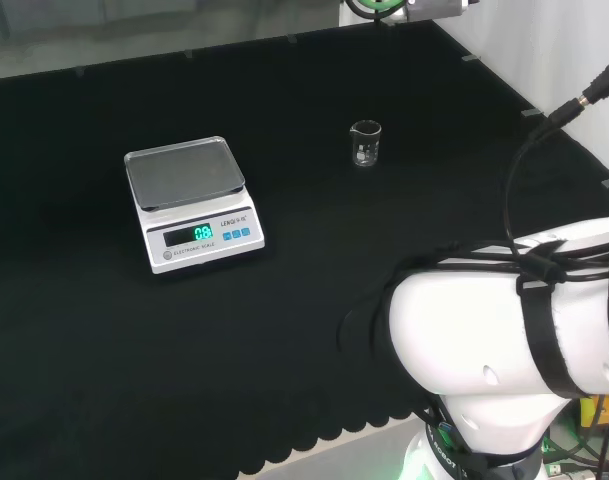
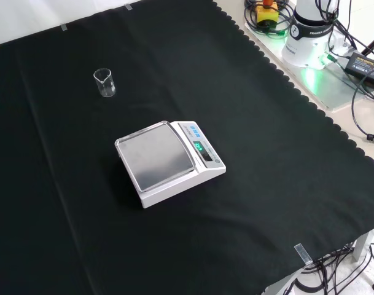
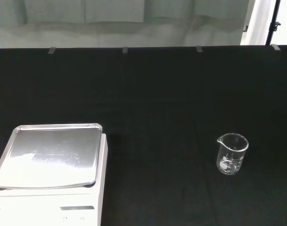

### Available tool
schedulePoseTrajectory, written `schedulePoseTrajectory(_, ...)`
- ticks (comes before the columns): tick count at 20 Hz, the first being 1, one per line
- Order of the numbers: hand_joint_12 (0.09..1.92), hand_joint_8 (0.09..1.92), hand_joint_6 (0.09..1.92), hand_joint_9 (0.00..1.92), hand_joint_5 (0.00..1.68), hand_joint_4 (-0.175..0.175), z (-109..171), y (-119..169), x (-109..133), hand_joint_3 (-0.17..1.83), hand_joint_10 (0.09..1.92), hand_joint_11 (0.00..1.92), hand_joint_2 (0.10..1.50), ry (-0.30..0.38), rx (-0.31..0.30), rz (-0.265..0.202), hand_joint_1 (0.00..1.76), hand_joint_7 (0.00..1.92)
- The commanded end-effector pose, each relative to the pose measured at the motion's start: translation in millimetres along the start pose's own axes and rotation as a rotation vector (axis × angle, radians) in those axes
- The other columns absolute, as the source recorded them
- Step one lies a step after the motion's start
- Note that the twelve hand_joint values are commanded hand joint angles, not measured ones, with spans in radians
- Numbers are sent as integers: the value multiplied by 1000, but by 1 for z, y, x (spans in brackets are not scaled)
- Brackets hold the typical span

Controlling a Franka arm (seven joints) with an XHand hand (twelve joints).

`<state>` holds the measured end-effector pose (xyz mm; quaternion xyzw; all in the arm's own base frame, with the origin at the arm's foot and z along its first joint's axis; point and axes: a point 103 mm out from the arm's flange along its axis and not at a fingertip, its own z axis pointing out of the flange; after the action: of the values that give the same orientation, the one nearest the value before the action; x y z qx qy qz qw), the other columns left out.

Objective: Pick up the beaker.

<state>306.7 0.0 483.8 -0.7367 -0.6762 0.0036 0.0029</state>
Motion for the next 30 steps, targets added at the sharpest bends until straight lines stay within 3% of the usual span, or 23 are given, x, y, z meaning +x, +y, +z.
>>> schedulePoseTrajectory(1,1371,641,87,621,335,-115,0,2,0,292,87,449,825,-6,-4,-2,344,218)
schedulePoseTrajectory(10,1378,686,87,596,341,-115,-3,21,2,250,87,449,872,-23,1,-12,324,199)
schedulePoseTrajectory(15,1374,691,87,592,348,-112,11,55,-7,236,87,452,869,-43,38,-10,313,198)
schedulePoseTrajectory(21,1375,693,87,589,370,-109,46,108,-30,227,87,447,864,-35,64,40,304,199)
schedulePoseTrajectory(25,1376,695,87,589,383,-109,66,139,-48,222,87,445,862,11,87,70,303,202)
schedulePoseTrajectory(30,1377,695,87,582,384,-110,93,177,-76,207,87,443,843,-9,112,111,307,203)
